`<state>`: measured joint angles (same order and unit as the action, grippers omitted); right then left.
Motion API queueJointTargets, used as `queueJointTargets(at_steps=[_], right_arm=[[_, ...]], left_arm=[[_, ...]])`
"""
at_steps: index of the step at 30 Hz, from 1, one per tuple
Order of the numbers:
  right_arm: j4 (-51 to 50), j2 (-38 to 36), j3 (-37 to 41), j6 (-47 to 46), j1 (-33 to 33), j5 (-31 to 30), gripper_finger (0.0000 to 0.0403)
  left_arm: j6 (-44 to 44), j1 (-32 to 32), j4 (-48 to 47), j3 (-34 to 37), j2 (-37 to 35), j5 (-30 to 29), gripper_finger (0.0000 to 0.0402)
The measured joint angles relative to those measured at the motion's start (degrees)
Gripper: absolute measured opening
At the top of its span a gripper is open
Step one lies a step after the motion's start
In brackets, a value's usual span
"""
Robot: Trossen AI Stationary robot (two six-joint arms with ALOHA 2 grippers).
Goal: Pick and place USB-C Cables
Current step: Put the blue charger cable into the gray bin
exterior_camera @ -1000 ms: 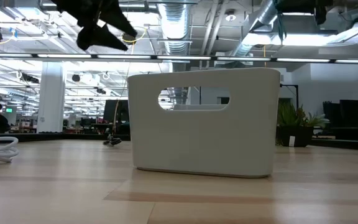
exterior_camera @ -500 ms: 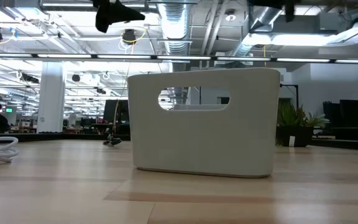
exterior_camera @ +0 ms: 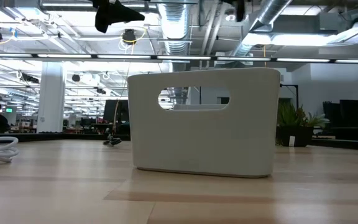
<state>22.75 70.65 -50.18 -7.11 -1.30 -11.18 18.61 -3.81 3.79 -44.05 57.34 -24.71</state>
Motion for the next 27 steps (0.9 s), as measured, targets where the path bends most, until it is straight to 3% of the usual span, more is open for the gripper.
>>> queueJointTargets(at_steps=[8,13,21,27], right_arm=[[2.4,12.5,-8.8,-0.4,0.0,8.0,0.0008],[2.2,16.6,-11.8,-0.5,0.0,8.9,0.0008],[2.2,16.4,-12.2,-0.5,0.0,9.9,0.0008],[2.8,16.2,-12.3,-0.4,0.3,10.5,0.0008]], left_arm=[[-0.9,0.0,0.2,0.0,0.0,0.0,0.0245],[-2.3,0.0,1.5,0.0,0.0,0.5,0.0245],[-8.5,0.0,11.4,0.0,0.0,9.6,0.0245],[-10.9,0.0,16.3,-0.2,2.0,9.9,0.0245]])
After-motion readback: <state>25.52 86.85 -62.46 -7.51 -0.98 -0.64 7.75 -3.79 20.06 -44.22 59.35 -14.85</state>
